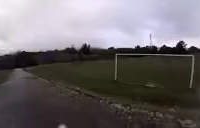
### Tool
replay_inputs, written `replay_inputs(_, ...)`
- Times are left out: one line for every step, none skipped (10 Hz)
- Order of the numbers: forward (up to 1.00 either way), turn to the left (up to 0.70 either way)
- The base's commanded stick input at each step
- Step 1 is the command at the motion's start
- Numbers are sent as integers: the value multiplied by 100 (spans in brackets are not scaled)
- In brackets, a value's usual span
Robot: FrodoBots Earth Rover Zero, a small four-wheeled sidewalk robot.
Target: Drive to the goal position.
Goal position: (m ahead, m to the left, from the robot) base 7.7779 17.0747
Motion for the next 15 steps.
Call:
replay_inputs(-70,-27)
replay_inputs(0,17)
replay_inputs(6,43)
replay_inputs(53,31)
replay_inputs(70,27)
replay_inputs(70,27)
replay_inputs(70,27)
replay_inputs(70,27)
replay_inputs(70,27)
replay_inputs(70,27)
replay_inputs(70,27)
replay_inputs(70,27)
replay_inputs(70,27)
replay_inputs(70,27)
replay_inputs(70,27)
